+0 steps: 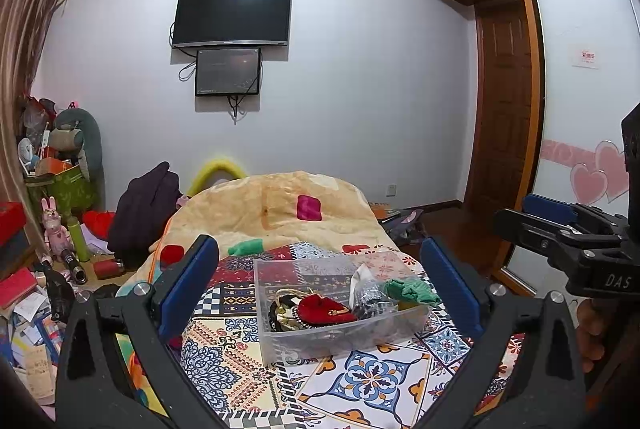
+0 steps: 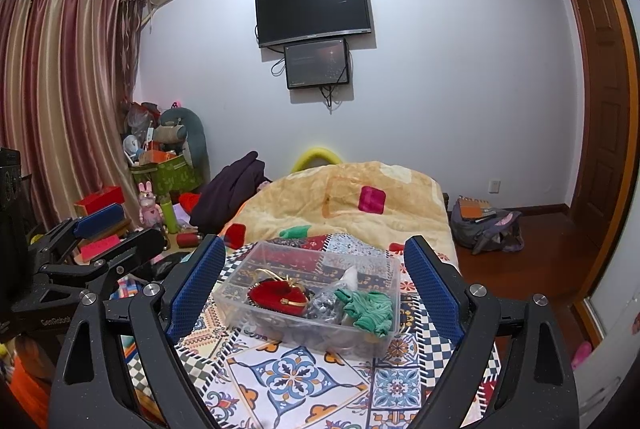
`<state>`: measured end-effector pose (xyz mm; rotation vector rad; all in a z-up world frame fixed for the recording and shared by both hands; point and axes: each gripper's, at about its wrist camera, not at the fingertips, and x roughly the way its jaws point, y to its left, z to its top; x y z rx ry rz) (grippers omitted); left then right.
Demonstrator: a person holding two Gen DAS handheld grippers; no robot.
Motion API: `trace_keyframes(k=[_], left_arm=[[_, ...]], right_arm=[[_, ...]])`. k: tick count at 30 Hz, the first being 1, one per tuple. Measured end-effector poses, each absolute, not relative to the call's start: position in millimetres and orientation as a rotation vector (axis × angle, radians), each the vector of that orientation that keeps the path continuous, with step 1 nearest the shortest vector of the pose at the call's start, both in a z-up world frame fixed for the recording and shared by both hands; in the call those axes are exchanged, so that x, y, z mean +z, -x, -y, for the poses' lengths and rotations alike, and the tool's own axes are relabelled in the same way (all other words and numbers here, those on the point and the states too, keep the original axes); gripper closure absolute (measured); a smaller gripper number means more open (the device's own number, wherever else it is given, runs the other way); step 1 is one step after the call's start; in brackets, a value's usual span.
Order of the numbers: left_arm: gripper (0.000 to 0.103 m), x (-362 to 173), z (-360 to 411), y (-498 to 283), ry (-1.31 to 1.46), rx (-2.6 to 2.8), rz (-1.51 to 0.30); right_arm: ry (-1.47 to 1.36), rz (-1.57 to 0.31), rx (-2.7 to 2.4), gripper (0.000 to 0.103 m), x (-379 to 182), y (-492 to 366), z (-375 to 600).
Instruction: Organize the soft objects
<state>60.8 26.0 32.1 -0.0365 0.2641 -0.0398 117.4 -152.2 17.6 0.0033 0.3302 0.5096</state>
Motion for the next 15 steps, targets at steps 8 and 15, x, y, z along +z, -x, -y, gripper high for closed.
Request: trace_keyframes(k=[8, 15], left_arm=[[0.001, 33.4, -26.0, -59.9, 0.035, -0.039, -0.262], [0.000, 36.9, -26.2, -58.8, 0.037, -0.037, -0.256]], right_arm=[[-0.003, -0.329, 0.509, 0.013, 19.9, -115.6, 151.3], [-0.006, -0.325, 0.511, 0.013, 22.6, -113.1, 151.9]])
